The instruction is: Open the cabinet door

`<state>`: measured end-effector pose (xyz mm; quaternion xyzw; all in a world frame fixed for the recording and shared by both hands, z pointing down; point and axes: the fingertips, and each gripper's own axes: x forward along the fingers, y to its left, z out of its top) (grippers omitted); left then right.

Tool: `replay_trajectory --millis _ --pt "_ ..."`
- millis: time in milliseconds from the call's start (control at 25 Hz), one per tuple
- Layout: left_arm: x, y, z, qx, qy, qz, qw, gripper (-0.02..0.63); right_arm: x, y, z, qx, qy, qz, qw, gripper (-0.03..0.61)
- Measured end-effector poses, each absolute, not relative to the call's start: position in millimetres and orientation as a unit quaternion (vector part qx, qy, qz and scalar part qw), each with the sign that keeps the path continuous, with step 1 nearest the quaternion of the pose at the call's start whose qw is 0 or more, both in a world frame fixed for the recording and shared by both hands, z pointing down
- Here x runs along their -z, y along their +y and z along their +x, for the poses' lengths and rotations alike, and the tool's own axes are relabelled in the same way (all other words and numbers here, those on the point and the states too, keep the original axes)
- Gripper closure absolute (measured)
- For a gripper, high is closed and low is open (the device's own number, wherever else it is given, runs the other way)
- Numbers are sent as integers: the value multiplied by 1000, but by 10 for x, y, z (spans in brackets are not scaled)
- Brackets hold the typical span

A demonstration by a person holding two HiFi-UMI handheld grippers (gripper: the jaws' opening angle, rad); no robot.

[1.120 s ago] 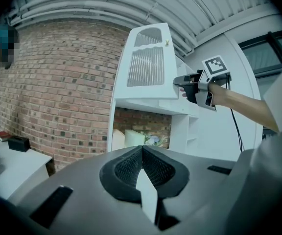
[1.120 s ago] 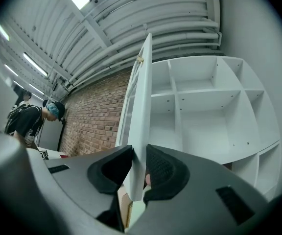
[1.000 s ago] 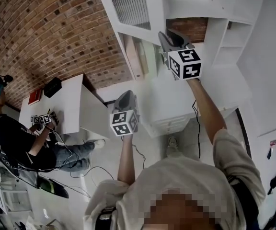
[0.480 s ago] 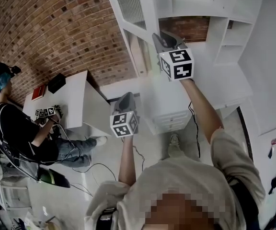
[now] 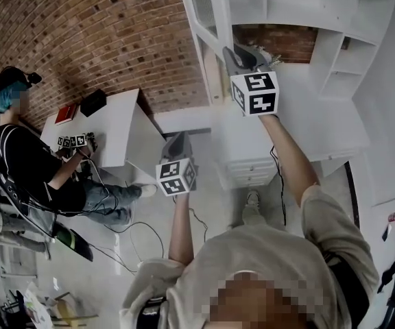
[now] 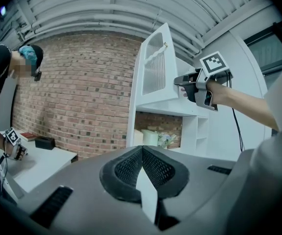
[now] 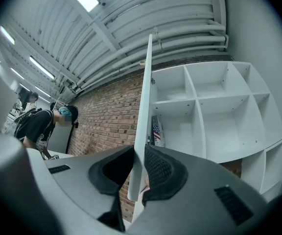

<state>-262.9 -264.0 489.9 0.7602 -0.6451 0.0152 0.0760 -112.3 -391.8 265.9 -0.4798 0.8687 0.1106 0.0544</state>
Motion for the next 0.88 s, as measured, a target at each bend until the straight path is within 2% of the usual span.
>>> replay_trajectory --millis 680,880 --pt "-4868 -2361 -2753 -10 -657 750 73 588 -2728 -3609 -1664 -119 893 -432 32 492" --pt "-4854 -2361 -2708 -12 -649 758 73 588 -2767 -3499 -1622 -130 890 -435 30 492"
